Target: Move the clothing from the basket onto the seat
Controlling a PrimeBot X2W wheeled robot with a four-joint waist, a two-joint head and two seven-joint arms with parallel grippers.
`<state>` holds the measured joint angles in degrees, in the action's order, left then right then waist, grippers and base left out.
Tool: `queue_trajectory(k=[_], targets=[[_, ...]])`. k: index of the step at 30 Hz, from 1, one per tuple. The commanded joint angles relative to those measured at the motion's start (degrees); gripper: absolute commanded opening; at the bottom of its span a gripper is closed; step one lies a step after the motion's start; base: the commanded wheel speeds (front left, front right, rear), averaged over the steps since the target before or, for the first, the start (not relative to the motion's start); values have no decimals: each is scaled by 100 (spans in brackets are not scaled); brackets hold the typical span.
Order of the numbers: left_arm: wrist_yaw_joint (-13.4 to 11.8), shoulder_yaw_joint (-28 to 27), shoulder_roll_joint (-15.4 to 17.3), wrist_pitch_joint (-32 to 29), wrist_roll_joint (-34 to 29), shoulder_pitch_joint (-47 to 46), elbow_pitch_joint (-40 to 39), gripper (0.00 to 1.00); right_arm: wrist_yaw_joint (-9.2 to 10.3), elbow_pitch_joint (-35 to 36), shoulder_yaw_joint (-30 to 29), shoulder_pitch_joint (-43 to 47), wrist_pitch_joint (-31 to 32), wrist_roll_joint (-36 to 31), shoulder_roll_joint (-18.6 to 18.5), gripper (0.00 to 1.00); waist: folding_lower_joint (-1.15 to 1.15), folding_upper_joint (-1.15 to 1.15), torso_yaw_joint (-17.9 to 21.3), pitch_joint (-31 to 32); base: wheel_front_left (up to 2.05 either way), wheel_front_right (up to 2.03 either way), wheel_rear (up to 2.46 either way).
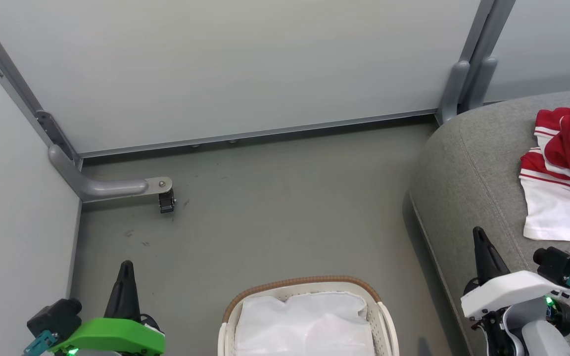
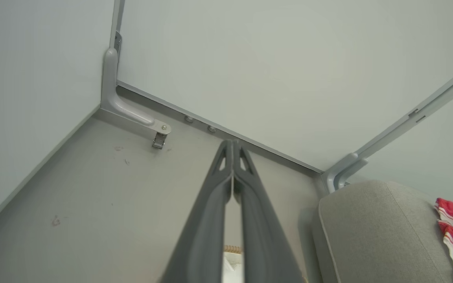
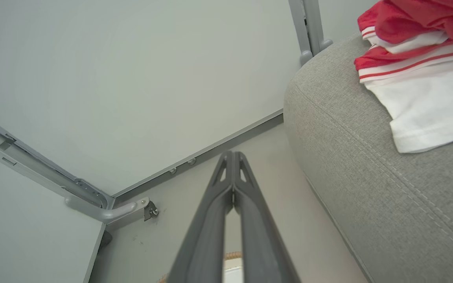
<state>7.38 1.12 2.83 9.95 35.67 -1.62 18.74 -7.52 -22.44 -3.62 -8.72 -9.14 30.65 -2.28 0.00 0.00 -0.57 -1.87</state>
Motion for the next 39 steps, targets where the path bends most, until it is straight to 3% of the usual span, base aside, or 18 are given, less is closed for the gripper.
queue_trajectory(k=[1,39], targets=[[3,-46,63,-46,215,-162,-107,0,0,125,-32,-8,45,242,-40,0,0,0,1,2,0,0,0],[9,-317,105,-755,2896,-330,-306,0,2,486,-160,123,776,3086,-58,0,0,0,21,63,0,0,0]])
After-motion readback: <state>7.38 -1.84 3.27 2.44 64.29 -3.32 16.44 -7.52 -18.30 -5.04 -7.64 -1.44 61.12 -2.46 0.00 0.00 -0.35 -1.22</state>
